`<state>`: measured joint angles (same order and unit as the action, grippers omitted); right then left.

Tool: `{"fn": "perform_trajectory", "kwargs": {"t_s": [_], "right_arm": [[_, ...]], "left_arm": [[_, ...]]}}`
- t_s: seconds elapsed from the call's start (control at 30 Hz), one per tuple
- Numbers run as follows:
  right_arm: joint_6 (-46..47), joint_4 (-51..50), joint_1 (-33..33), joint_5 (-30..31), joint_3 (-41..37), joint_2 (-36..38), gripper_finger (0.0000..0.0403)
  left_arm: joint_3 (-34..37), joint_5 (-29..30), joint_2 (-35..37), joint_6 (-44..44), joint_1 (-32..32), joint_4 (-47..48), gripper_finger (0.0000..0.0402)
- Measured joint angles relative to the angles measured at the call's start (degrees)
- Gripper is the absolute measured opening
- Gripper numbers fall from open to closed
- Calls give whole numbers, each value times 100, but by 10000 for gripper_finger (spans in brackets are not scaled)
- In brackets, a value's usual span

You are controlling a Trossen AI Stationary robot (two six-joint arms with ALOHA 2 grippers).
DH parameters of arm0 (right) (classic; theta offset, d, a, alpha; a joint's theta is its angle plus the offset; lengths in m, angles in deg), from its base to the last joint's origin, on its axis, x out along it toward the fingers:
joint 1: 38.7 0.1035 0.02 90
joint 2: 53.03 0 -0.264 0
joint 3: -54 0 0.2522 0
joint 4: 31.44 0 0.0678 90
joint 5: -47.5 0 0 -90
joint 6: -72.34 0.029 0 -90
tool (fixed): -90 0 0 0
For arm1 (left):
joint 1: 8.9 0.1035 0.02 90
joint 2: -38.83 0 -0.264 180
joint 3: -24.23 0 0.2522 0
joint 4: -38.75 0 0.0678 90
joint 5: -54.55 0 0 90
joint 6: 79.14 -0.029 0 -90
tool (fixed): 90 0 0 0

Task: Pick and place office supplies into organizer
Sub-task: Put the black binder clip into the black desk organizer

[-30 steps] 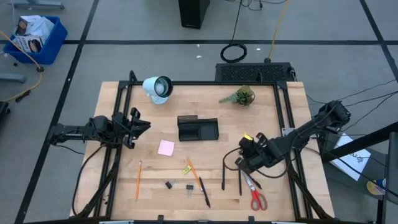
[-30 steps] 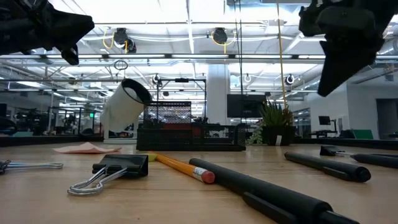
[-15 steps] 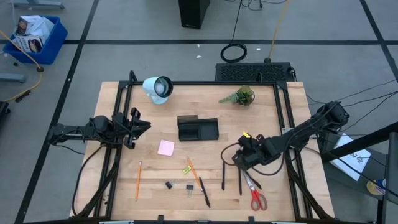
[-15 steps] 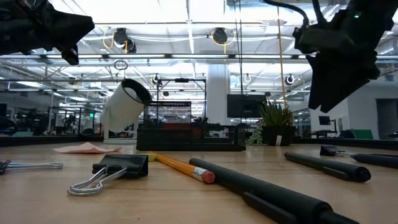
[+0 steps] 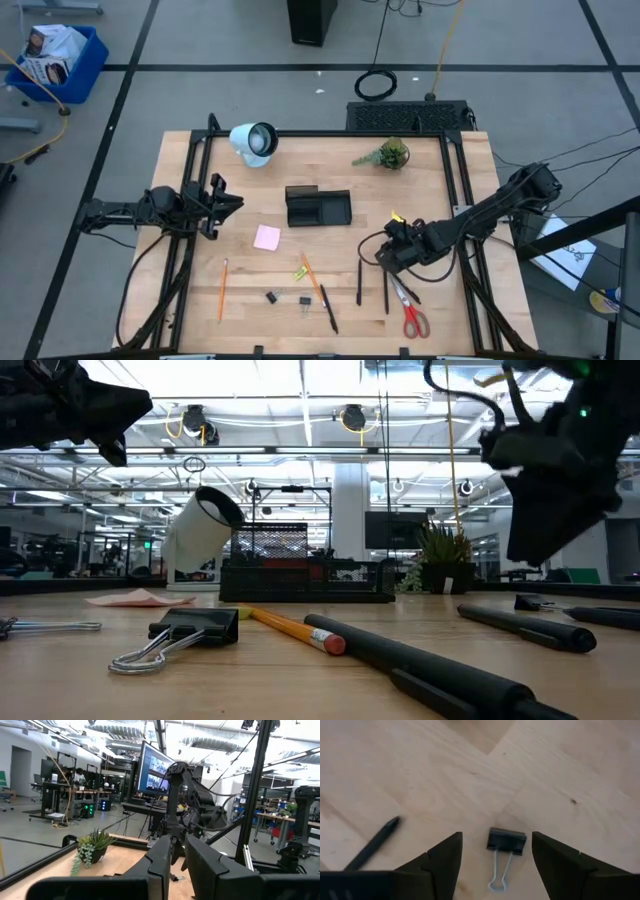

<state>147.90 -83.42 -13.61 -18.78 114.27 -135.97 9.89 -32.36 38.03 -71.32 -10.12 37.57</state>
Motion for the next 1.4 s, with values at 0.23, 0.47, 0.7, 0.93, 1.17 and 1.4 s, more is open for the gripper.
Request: {"fn": "perform_trajectory", "kwargs": {"t_s": [0.23, 0.47, 0.7, 0.93, 1.17, 1.4], "right_arm": [[50, 968, 0, -143, -622, -2, 230], [177, 1247, 0, -149, -915, -2, 225], [171, 1443, 2, -98, -953, -155, 219], [160, 1524, 6, -20, -941, -375, 210], [153, 1554, 4, -20, -946, -393, 193], [133, 1568, 15, 34, -952, -402, 156]], "left_arm": [[0, 1, 0, -2, 0, -4, 63], [0, -1, 0, -15, 0, -2, 63], [0, -1, 0, -15, 0, 14, 63], [0, -4, 0, -13, 0, 20, 63], [0, -4, 0, -11, 0, 20, 63], [0, -6, 0, -9, 0, 20, 63]]}}
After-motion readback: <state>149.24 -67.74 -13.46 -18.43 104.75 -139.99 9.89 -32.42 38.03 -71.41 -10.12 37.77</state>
